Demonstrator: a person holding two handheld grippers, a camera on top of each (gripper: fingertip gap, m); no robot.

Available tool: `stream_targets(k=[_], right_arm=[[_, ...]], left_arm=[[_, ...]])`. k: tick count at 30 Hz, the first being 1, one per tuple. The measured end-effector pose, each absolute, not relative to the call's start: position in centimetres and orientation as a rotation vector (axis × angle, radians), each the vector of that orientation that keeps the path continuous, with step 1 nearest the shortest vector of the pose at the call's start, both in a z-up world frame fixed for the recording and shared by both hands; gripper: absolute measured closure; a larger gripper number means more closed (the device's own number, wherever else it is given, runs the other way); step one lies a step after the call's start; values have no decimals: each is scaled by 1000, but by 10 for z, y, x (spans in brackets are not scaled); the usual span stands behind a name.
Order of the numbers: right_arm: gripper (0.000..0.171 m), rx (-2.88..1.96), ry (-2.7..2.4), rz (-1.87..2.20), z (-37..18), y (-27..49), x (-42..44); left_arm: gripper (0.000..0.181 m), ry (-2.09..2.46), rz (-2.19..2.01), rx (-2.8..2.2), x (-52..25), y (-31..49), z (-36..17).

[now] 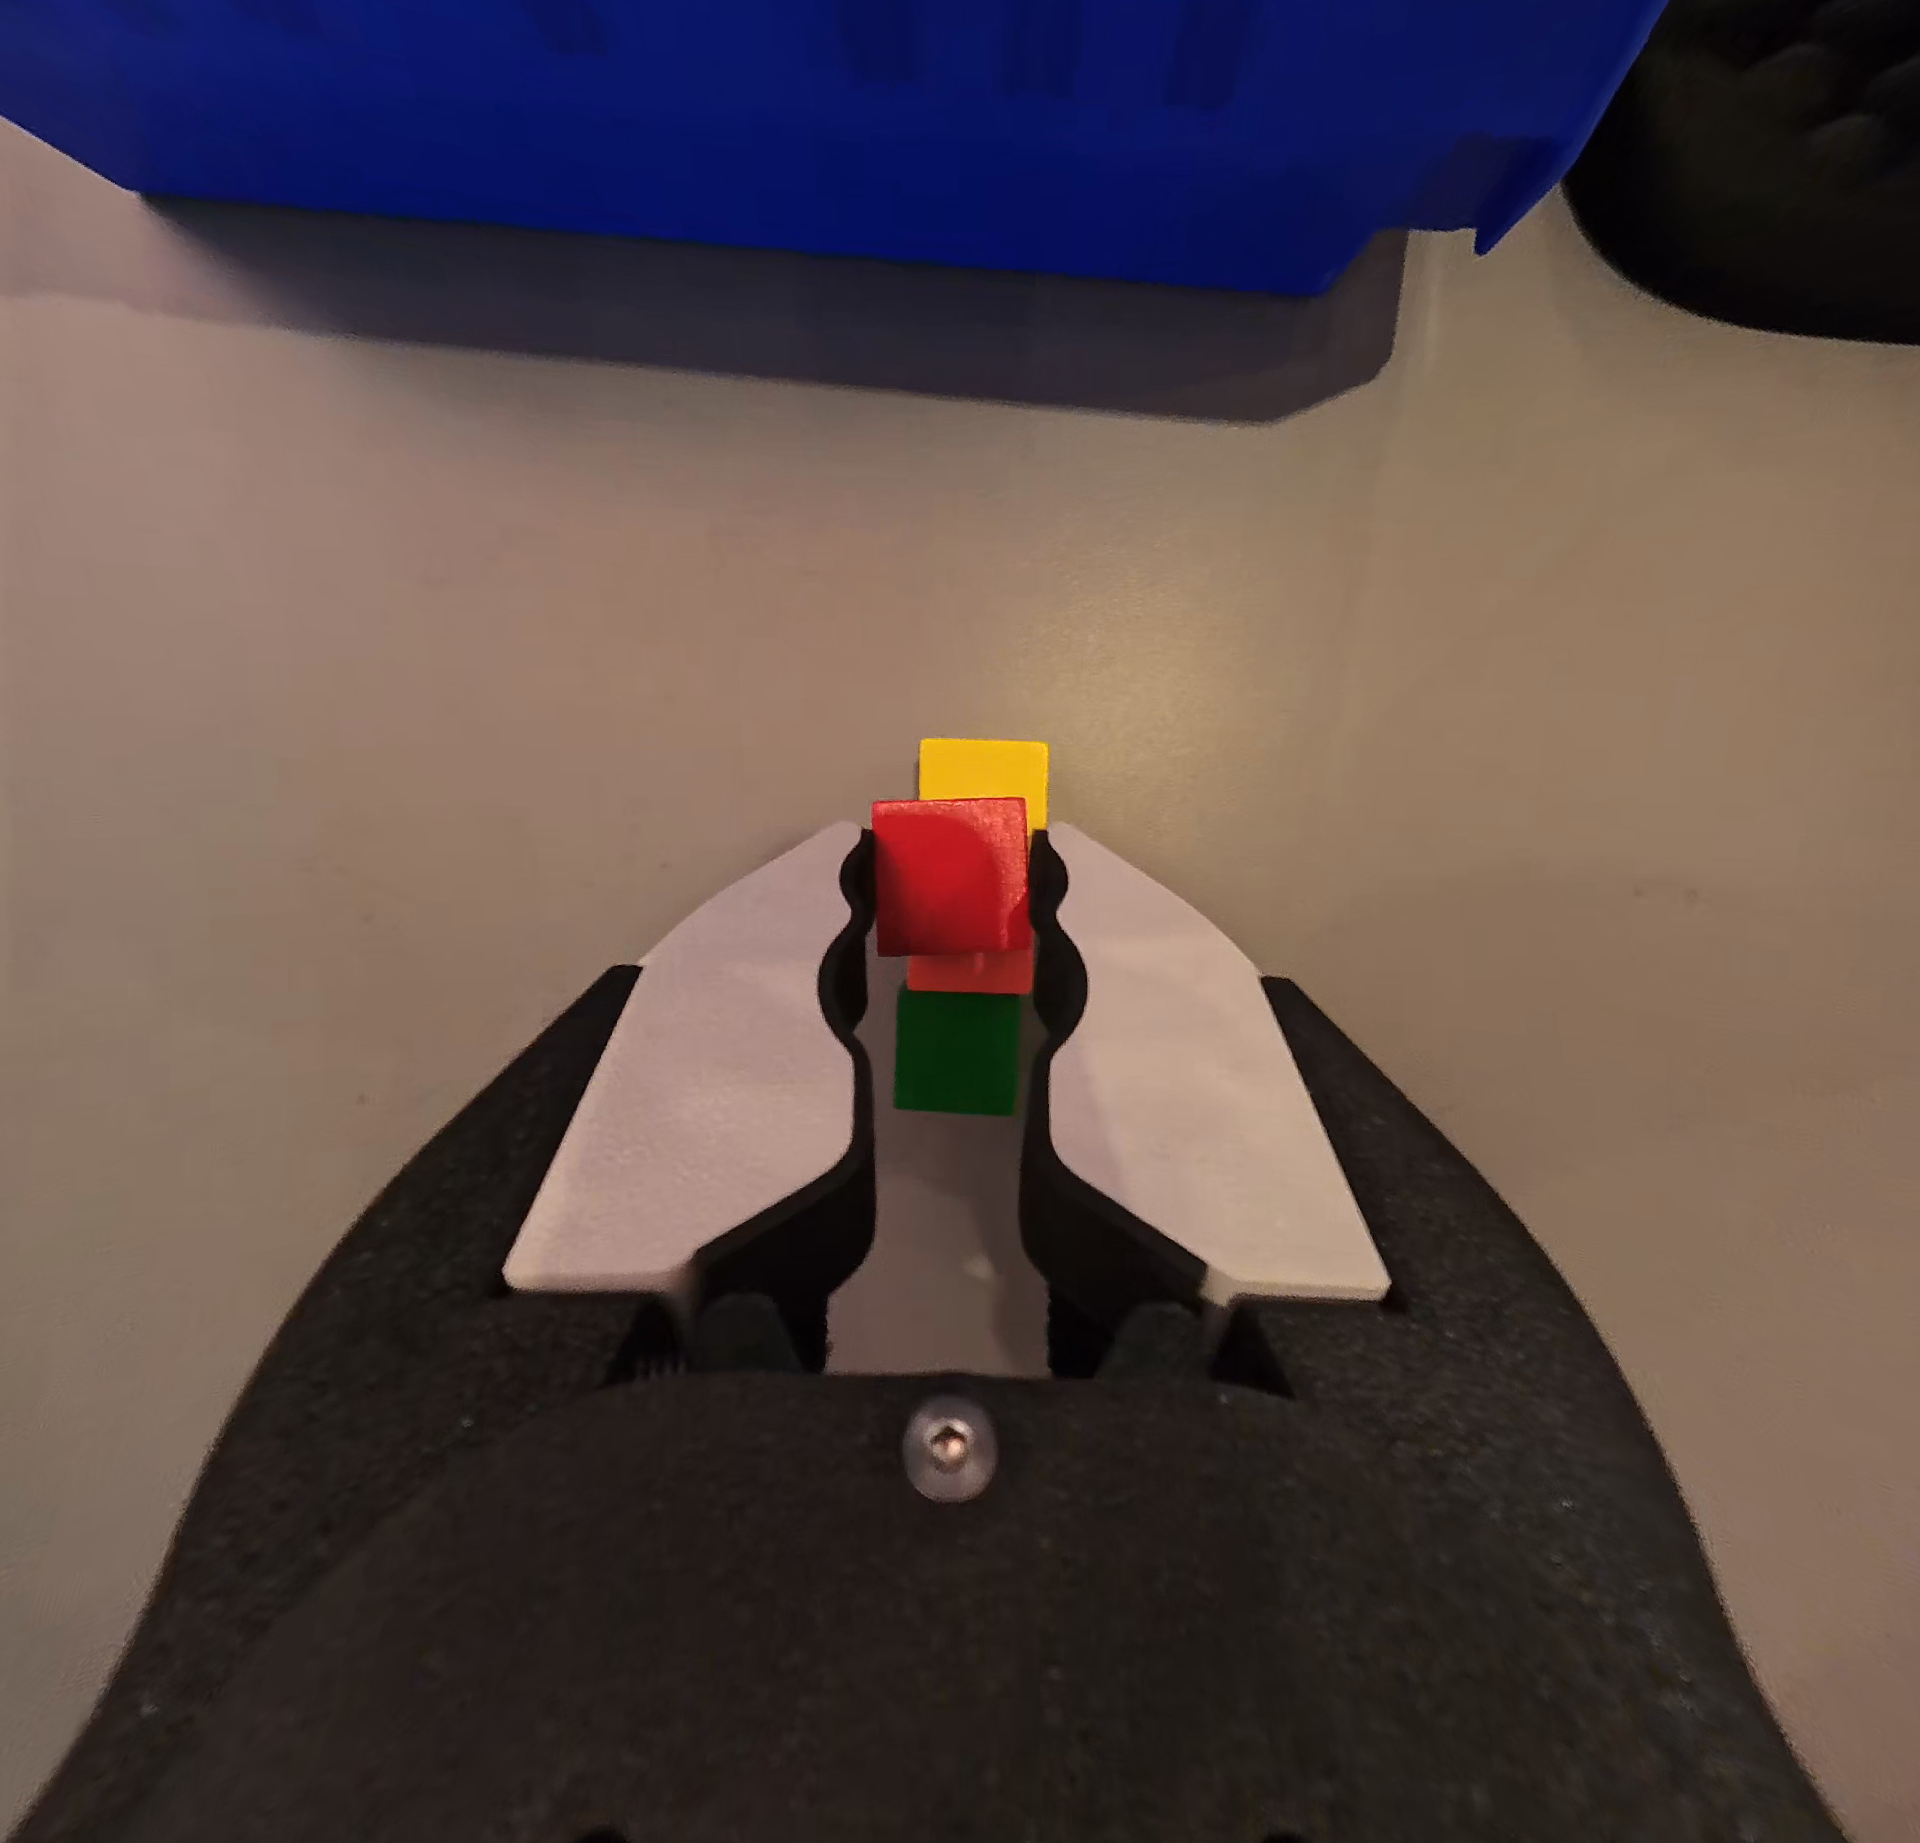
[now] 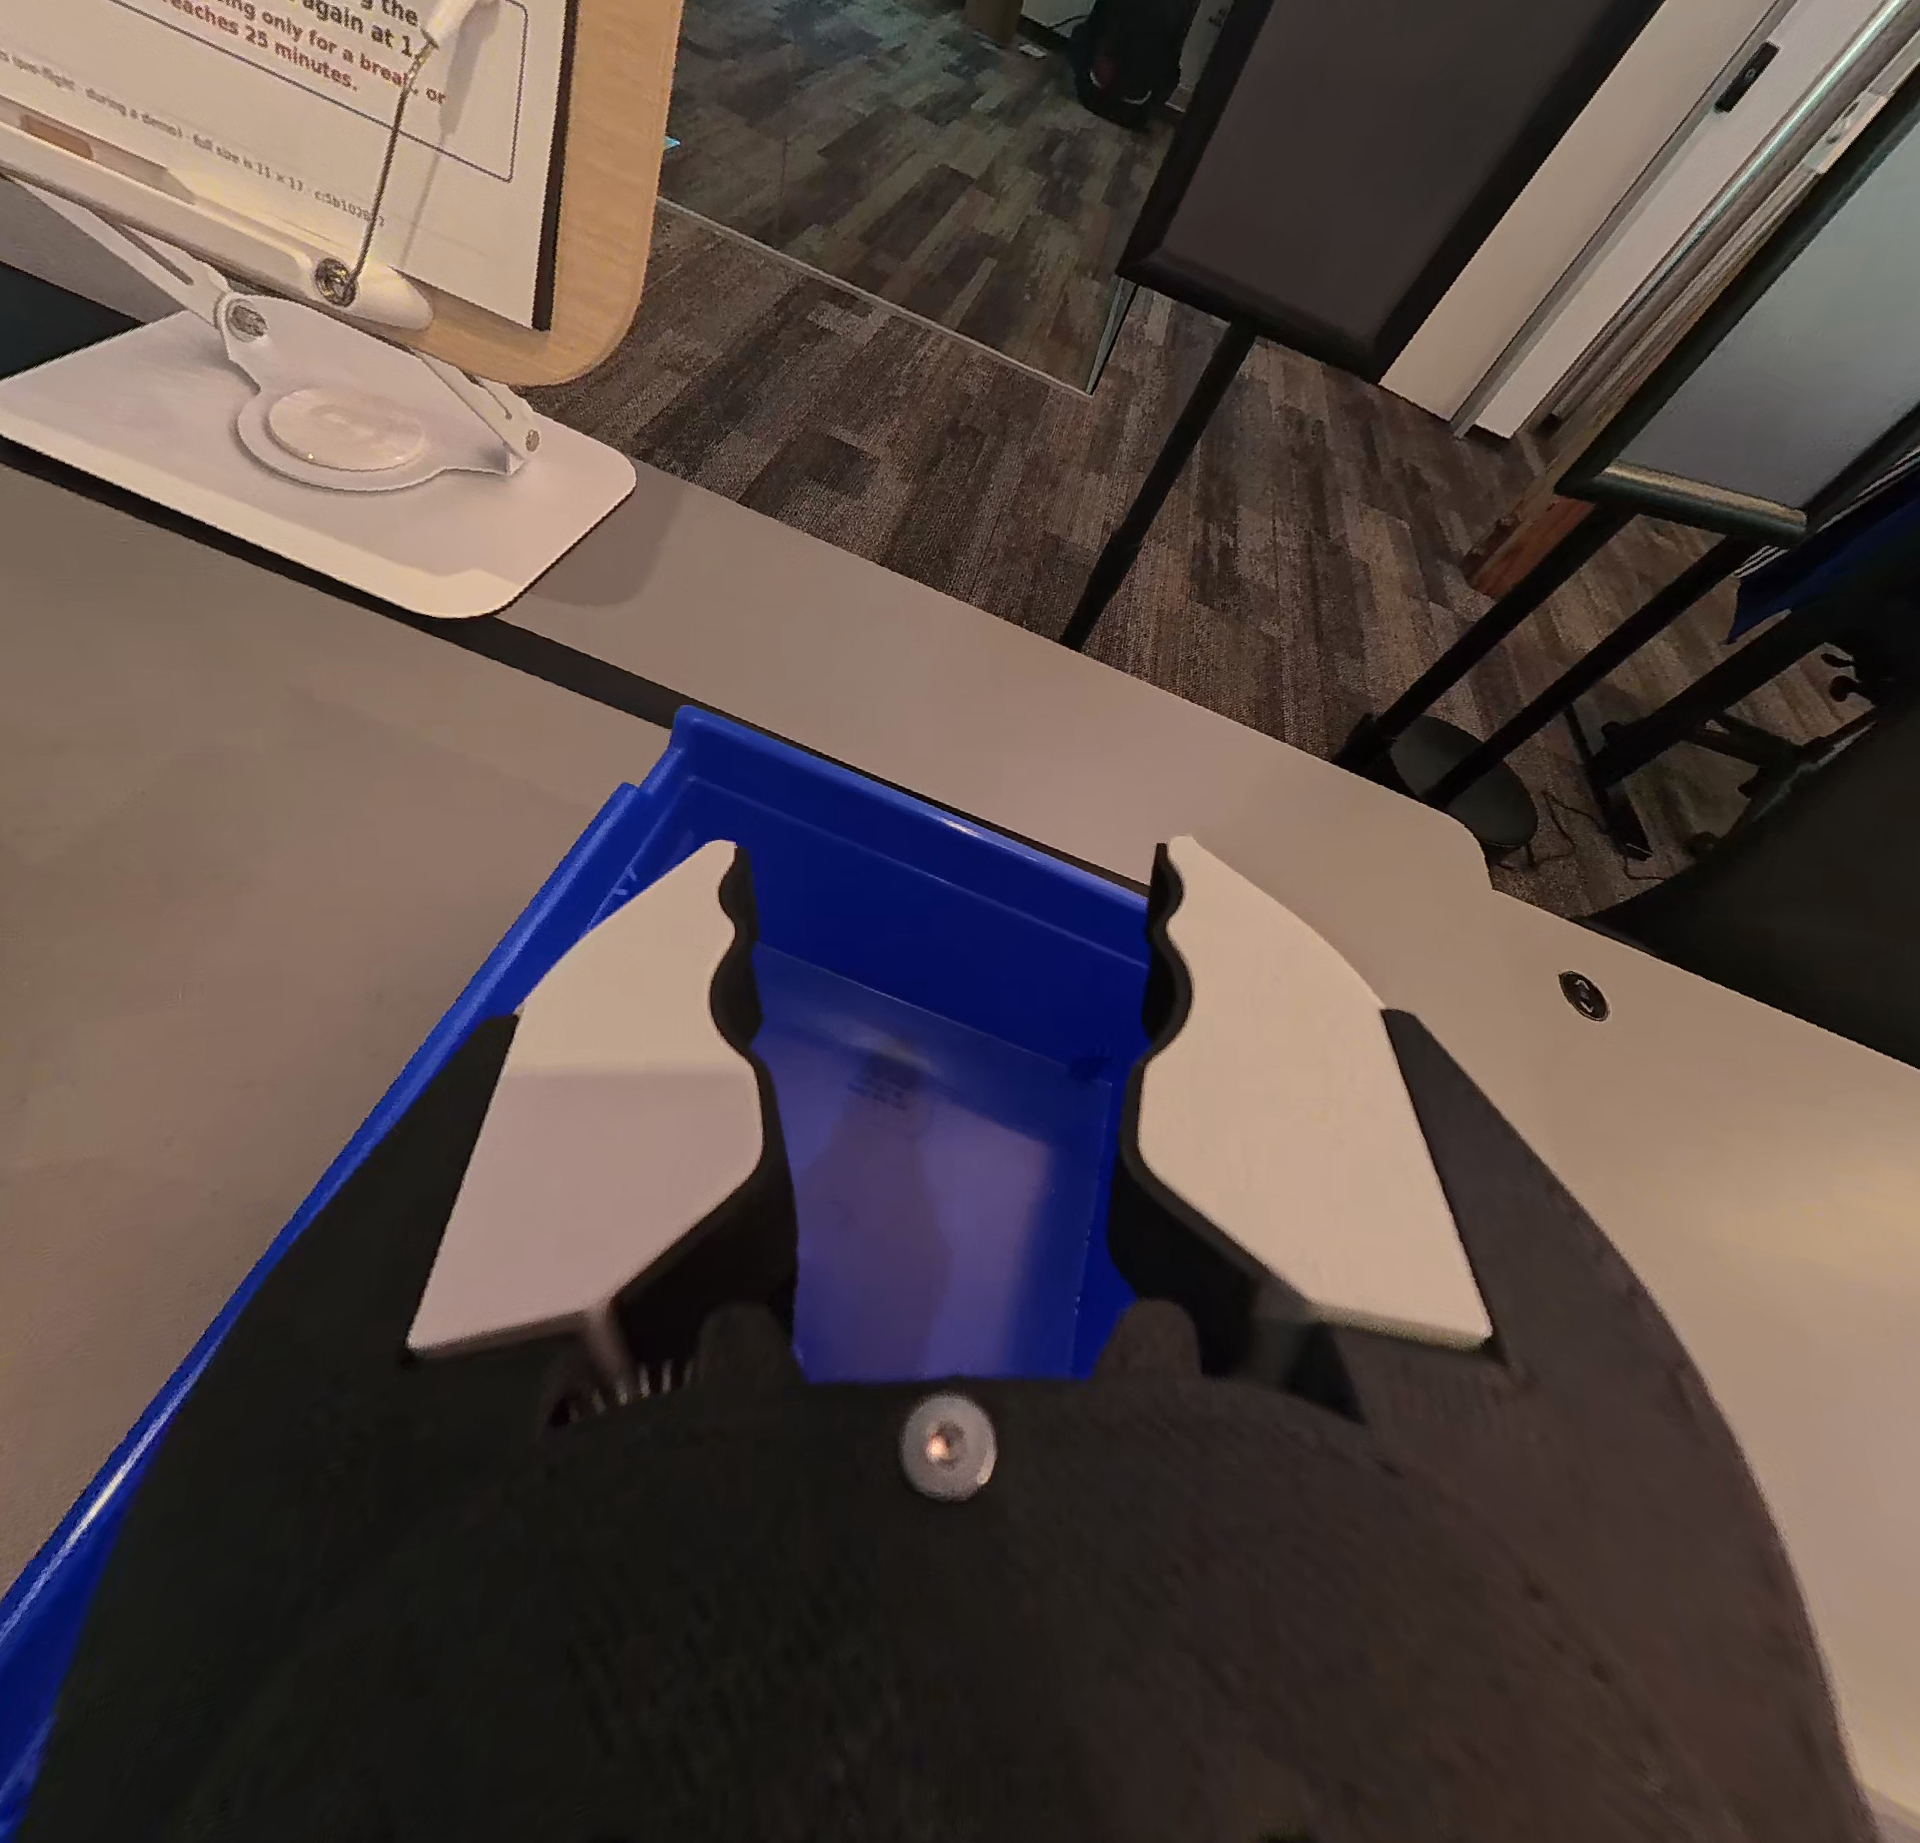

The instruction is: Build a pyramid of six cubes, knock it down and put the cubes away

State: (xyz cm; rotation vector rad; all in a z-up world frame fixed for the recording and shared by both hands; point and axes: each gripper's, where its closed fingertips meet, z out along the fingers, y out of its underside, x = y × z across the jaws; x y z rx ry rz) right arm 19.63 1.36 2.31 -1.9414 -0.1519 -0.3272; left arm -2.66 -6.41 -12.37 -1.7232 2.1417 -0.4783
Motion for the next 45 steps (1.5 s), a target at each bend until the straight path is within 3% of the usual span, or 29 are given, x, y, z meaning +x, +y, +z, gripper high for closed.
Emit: stream_targets(k=[15,20,27,32,35,40,45], right_arm=[[98,-1983,-191,-343,13,17,192],[100,-1944,-176,-354,21,16,194],[100,-1927,-170,-345,25,14,195],[101,-1868,-152,-347,36,12,197],[101,-1867,-141,-334,35,12,198],[101,-1887,-143,-347,30,12,200],[101,-1902,-159,-347,26,12,198]], left_arm=[[152,2136,-520,-1739,-26,-66,-127],[138,2123,-581,-1737,-28,-69,-118],[149,1880,-631,-1666,-49,-39,-45],[131,1508,-491,-1707,-123,24,34],[132,1237,-292,-1838,-199,74,52],[135,944,-68,-2181,-314,126,17],[130,1126,31,-2248,-355,151,-45]])
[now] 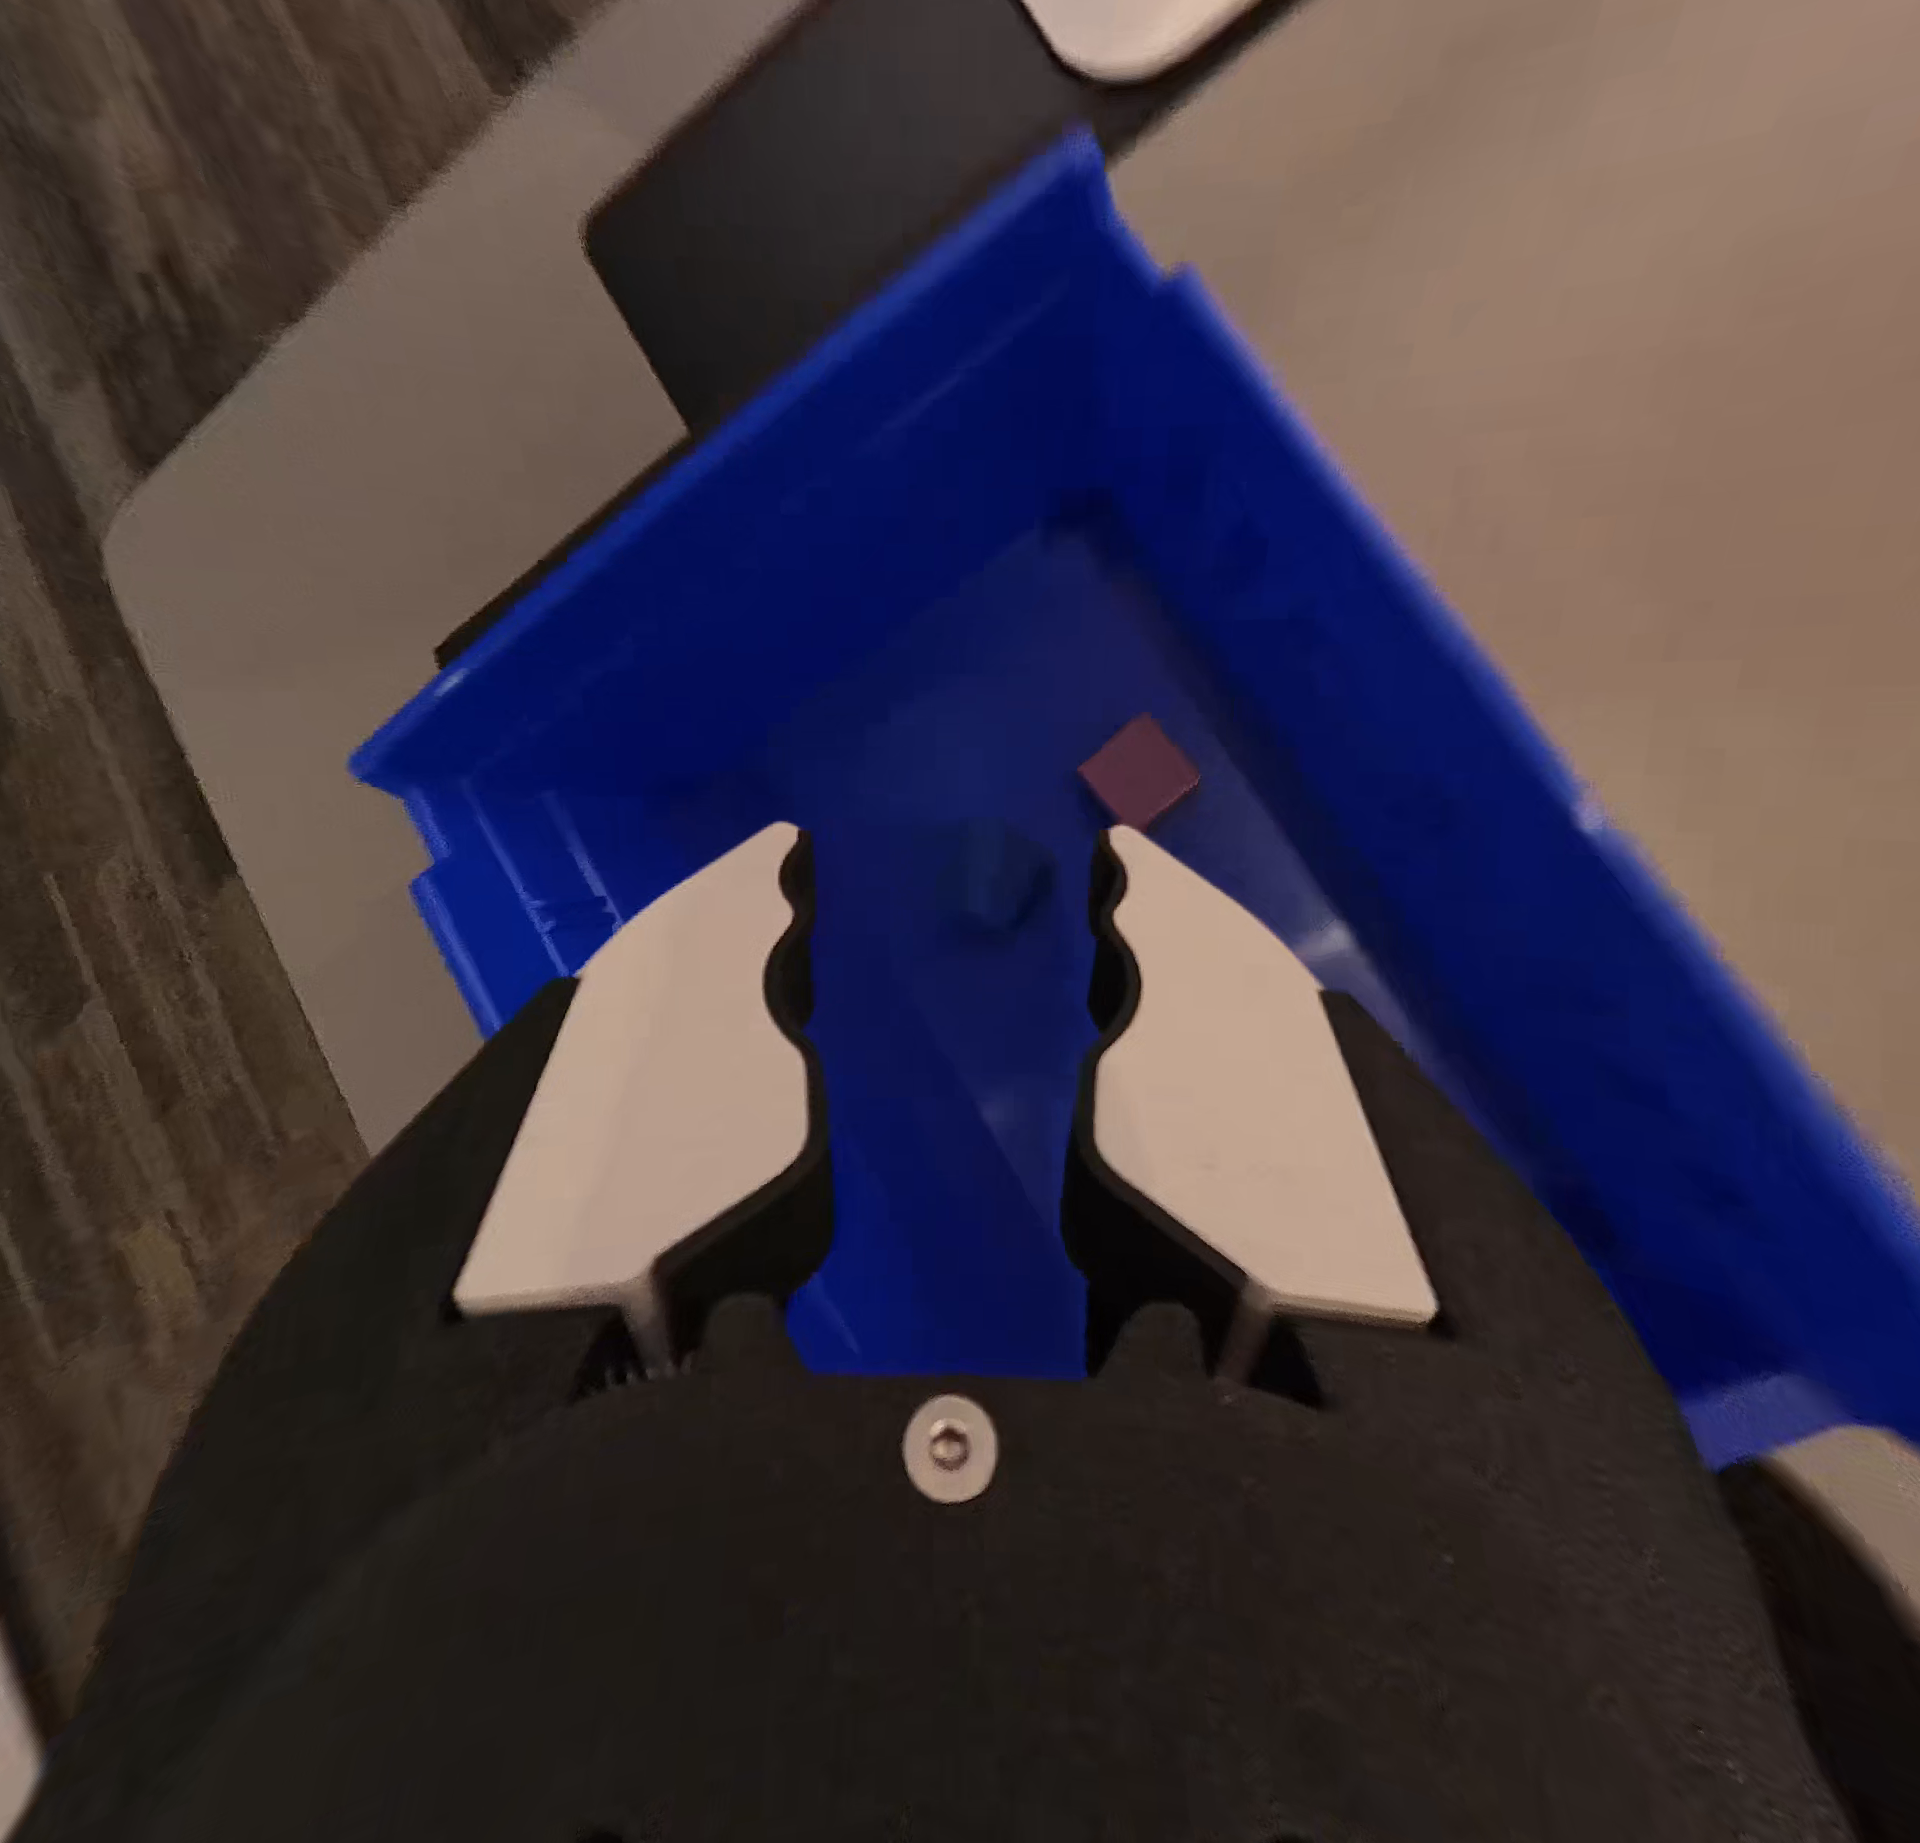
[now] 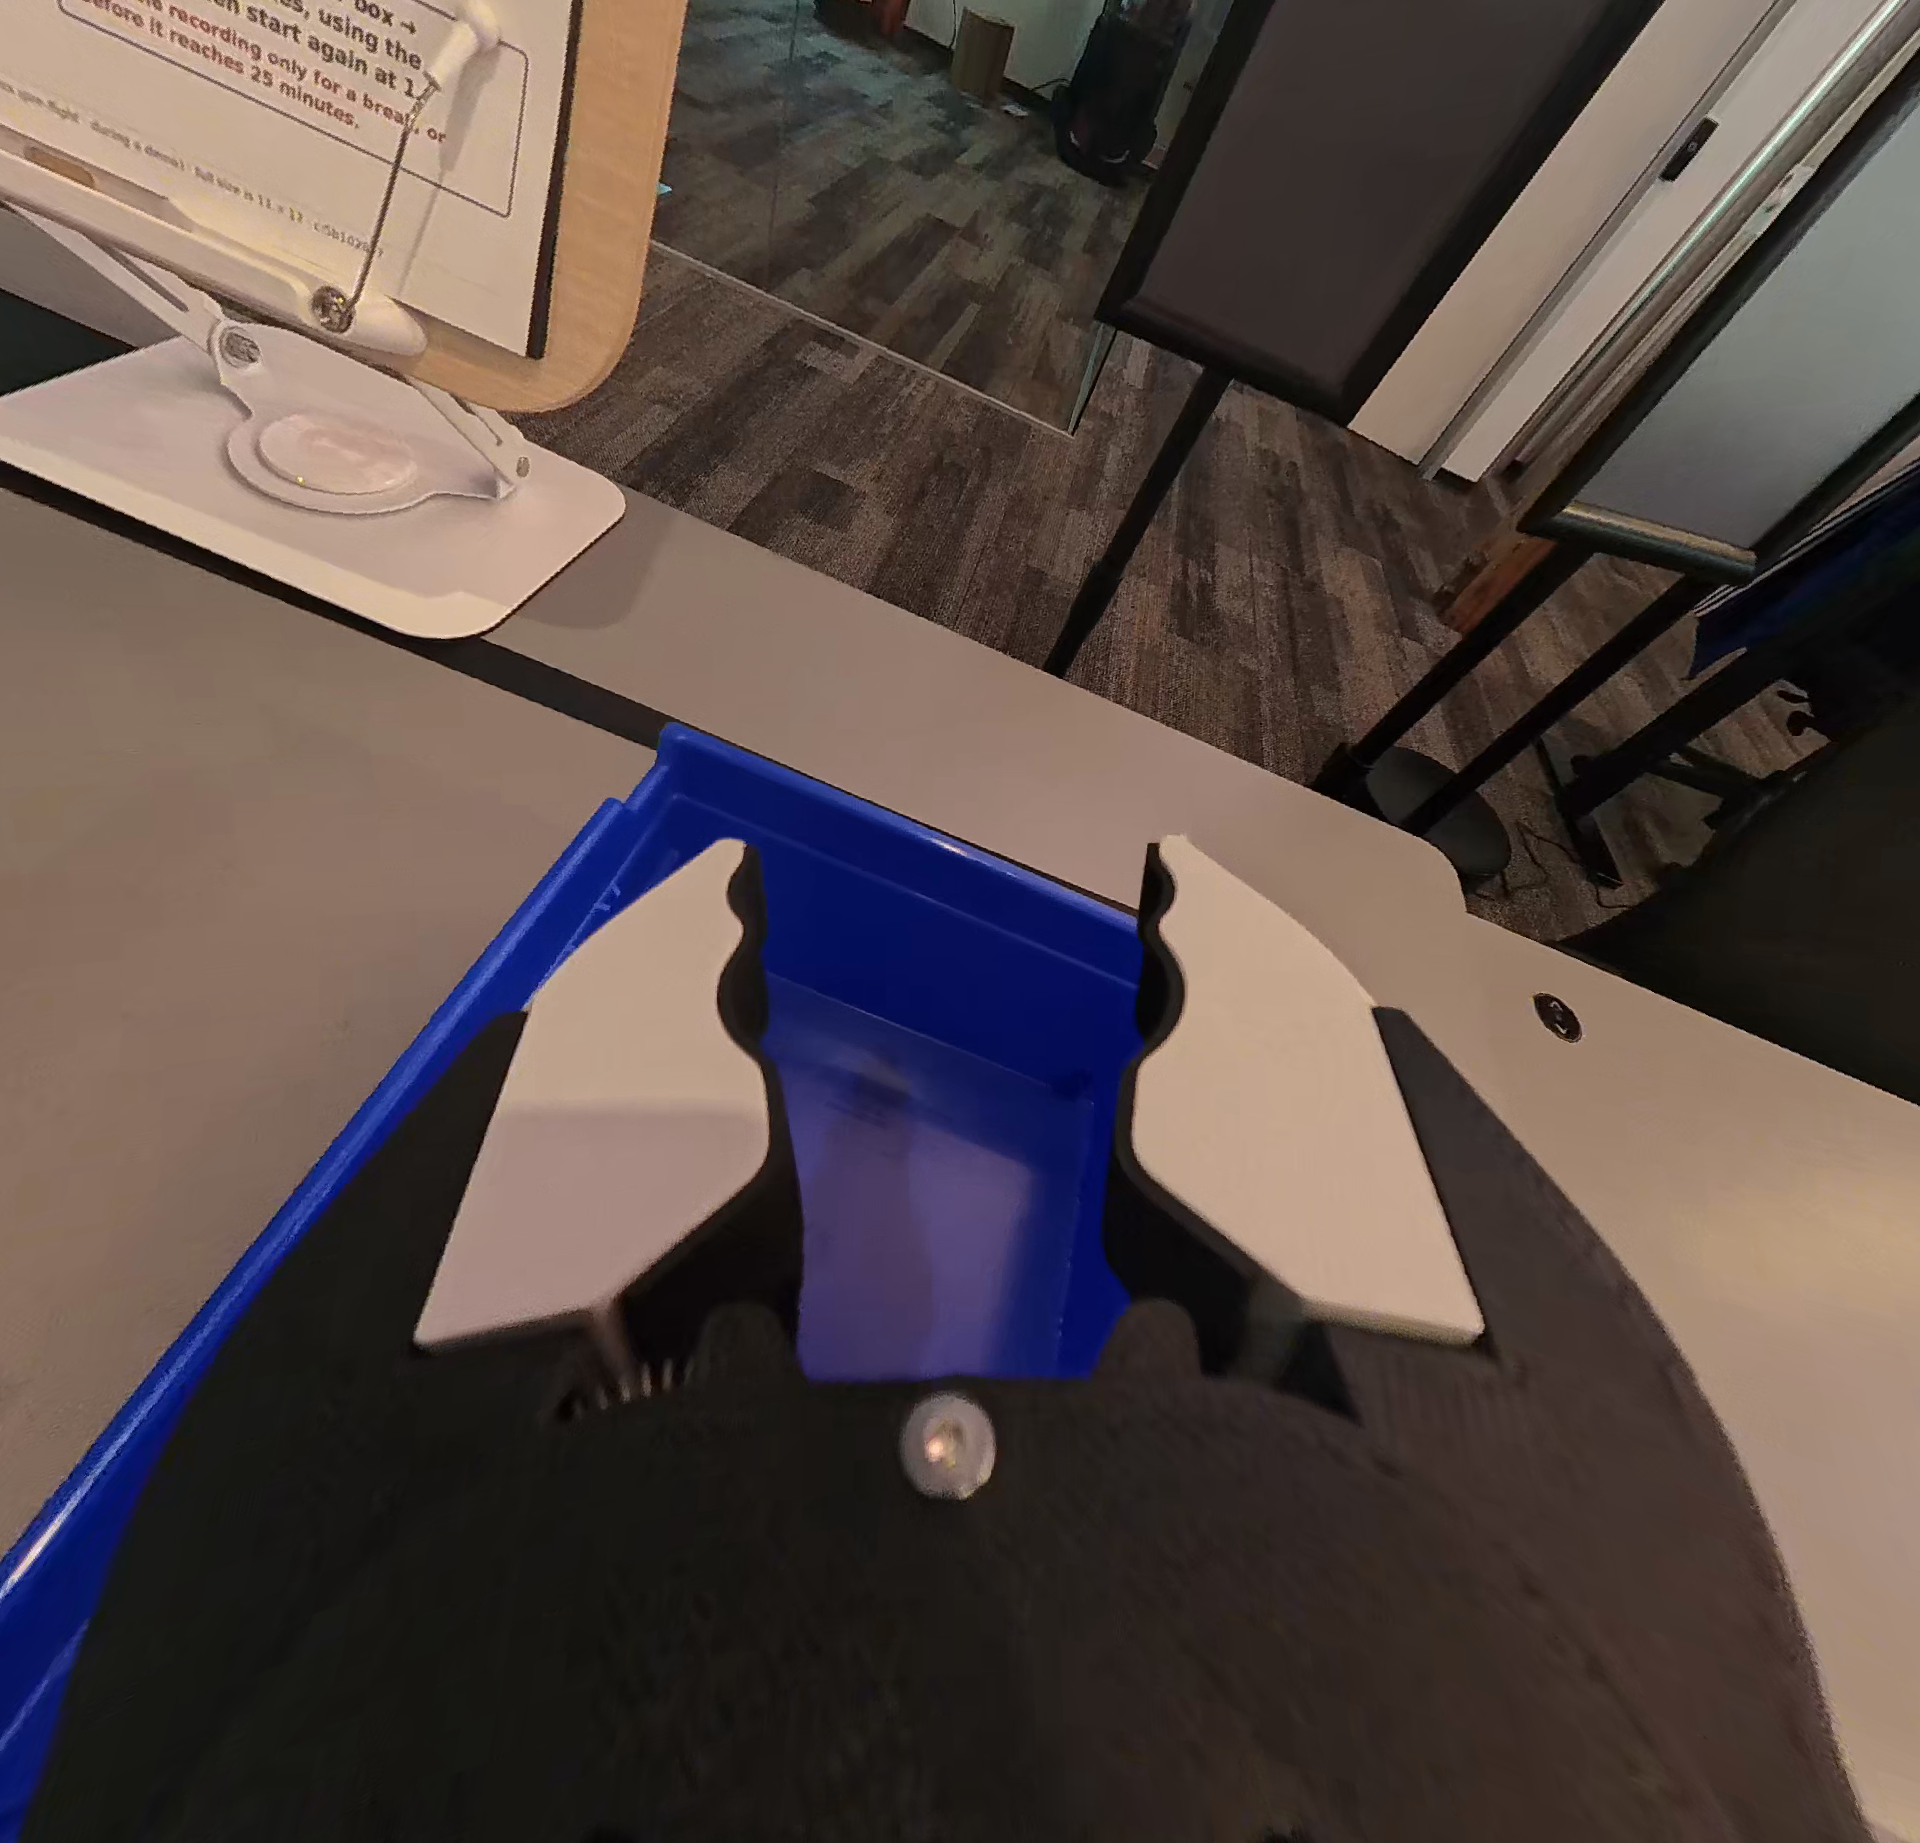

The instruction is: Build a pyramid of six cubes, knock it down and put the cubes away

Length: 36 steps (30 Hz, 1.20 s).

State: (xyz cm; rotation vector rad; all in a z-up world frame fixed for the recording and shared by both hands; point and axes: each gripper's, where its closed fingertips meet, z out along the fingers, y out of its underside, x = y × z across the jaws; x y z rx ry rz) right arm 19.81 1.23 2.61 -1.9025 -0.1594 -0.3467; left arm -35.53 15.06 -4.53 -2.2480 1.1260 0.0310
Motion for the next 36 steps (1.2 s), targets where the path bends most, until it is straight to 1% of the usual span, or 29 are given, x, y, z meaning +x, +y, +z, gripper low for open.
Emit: stream_targets(k=[3,5,6,11,15,20,25,31,32,33,35,36], right_arm=[[101,-1922,-163,-352,22,12,198],[101,-1921,-165,-346,21,13,198],[101,-1922,-165,-343,21,14,198],[101,-1928,-173,-339,19,15,197],[101,-1928,-172,-307,18,16,195],[101,-1937,-180,-319,17,16,195],[101,-1953,-193,-317,14,17,193],[101,-1960,-207,-315,12,17,191],[101,-1962,-209,-317,12,18,191],[101,-1964,-210,-320,12,17,191],[101,-1968,-214,-322,11,18,191],[101,-1968,-215,-322,11,18,190]], left_arm=[[130,1329,130,-2254,-367,151,-85],[130,1399,149,-2246,-368,153,-101],[133,1406,145,-2242,-368,155,-105],[137,1420,45,-2249,-361,158,-120],[135,1441,66,-2300,-367,158,-134],[137,1419,37,-2330,-368,162,-144],[148,1389,-14,-2349,-368,162,-147],[152,1370,-14,-2380,-373,160,-145],[151,1370,-4,-2401,-376,158,-147],[145,1378,0,-2432,-379,154,-150],[146,1365,-17,-2432,-378,154,-149],[150,1367,-7,-2430,-379,154,-149]])
